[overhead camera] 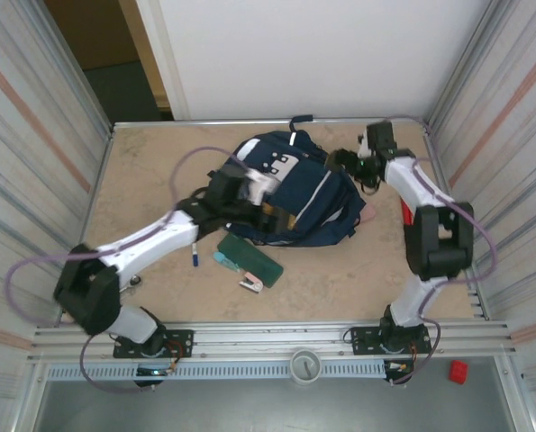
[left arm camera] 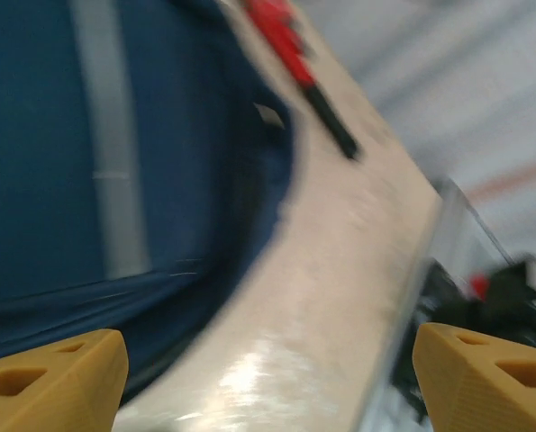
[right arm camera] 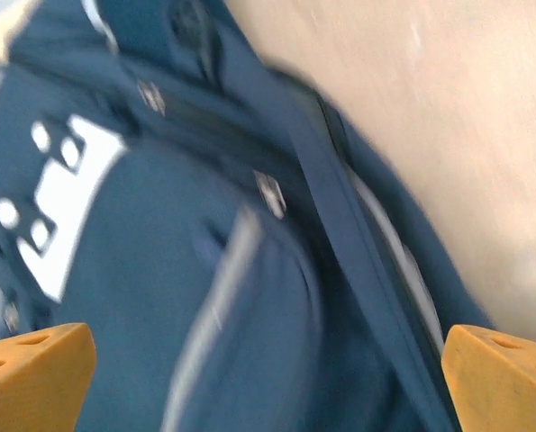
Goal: Pack the student bag
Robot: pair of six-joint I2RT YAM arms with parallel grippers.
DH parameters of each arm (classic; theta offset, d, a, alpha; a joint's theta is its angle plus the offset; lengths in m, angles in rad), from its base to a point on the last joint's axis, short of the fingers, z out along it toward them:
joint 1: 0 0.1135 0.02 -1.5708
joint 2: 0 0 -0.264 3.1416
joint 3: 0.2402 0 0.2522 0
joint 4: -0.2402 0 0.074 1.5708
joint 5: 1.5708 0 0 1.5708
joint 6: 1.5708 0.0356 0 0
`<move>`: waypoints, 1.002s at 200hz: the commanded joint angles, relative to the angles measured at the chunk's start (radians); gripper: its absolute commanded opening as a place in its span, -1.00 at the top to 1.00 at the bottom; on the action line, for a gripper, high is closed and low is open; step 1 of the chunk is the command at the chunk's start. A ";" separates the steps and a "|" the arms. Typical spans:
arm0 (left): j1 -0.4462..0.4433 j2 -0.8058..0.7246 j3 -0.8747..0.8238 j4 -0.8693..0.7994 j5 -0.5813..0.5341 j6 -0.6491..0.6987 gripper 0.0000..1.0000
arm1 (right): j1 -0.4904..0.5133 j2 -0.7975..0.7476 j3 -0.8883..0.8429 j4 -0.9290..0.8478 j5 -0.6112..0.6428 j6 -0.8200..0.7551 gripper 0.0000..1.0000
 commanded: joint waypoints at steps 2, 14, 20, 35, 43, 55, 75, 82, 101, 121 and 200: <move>0.215 -0.067 -0.113 -0.004 -0.168 -0.061 -0.67 | 0.058 -0.219 -0.236 0.075 0.068 0.070 -1.00; 0.320 -0.040 -0.112 -0.019 -0.173 -0.053 -0.68 | 0.082 -0.303 -0.345 0.090 0.096 0.108 -1.00; 0.357 -0.013 -0.099 -0.030 -0.178 -0.044 -0.68 | 0.089 -0.334 -0.382 0.091 0.104 0.125 -0.99; 0.421 0.083 -0.047 -0.033 -0.141 -0.027 -0.69 | 0.102 -0.384 -0.463 0.135 0.113 0.175 -0.99; 0.437 0.145 -0.010 -0.029 -0.122 -0.021 -0.69 | 0.108 -0.388 -0.490 0.168 0.118 0.201 -0.99; 0.445 0.237 0.060 -0.061 -0.117 0.005 -0.69 | 0.119 -0.361 -0.486 0.192 0.120 0.219 -0.98; 0.473 0.267 0.094 -0.175 -0.294 0.026 -0.65 | 0.145 -0.292 -0.424 0.167 0.160 0.202 -0.83; 0.485 0.214 0.044 -0.171 -0.399 0.020 -0.65 | 0.153 -0.282 -0.408 0.153 0.180 0.186 -0.78; 0.554 0.010 -0.138 -0.142 -0.557 -0.063 -0.69 | 0.169 -0.277 -0.408 0.159 0.208 0.160 -0.51; 0.660 -0.175 -0.340 -0.065 -0.576 -0.189 -0.74 | 0.187 -0.259 -0.412 0.187 0.189 0.150 -0.22; 1.184 -0.116 -0.416 0.000 -0.472 -0.302 -0.78 | 0.216 -0.178 -0.369 0.228 0.039 0.111 -0.01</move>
